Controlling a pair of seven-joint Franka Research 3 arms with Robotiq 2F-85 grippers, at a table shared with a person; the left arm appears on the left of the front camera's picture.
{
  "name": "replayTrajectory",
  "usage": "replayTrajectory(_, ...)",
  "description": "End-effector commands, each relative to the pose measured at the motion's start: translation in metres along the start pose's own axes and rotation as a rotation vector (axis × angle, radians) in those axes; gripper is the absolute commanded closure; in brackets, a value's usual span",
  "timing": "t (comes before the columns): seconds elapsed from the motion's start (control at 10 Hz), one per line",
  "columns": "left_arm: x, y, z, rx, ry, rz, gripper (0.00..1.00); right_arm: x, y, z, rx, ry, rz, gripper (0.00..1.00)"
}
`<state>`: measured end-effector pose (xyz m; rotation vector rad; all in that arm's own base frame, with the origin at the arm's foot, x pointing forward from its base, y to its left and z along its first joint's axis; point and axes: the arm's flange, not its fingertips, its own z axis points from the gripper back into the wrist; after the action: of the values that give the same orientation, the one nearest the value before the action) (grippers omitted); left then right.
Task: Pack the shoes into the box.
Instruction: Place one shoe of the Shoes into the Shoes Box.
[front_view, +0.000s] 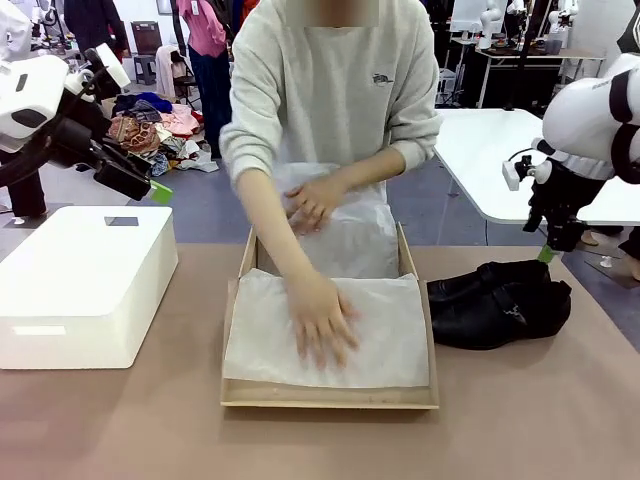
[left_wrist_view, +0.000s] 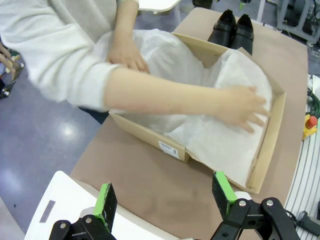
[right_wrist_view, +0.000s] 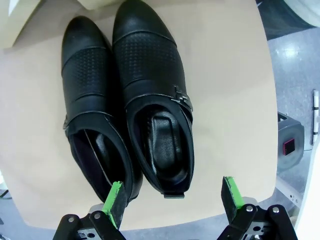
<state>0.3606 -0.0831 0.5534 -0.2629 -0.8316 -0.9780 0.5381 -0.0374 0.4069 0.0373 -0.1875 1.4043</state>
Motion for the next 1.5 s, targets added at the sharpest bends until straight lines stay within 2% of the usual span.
replayTrajectory(0.0, -0.002, 0.001, 0.0, -0.011, -0.014, -0.007, 0.0, 0.0, -0.012, -0.007, -0.015, -0.035, 0.013, 0.0)
replayTrajectory(0.7, -0.002, 0.001, 0.0, -0.011, -0.014, -0.007, 0.0, 0.005, -0.033, -0.035, 0.013, -0.03, 0.062, 0.0)
replayTrajectory(1.4, -0.002, 0.001, 0.0, -0.011, -0.014, -0.007, 0.0, 0.003, -0.039, -0.061, 0.019, -0.024, 0.081, 0.0)
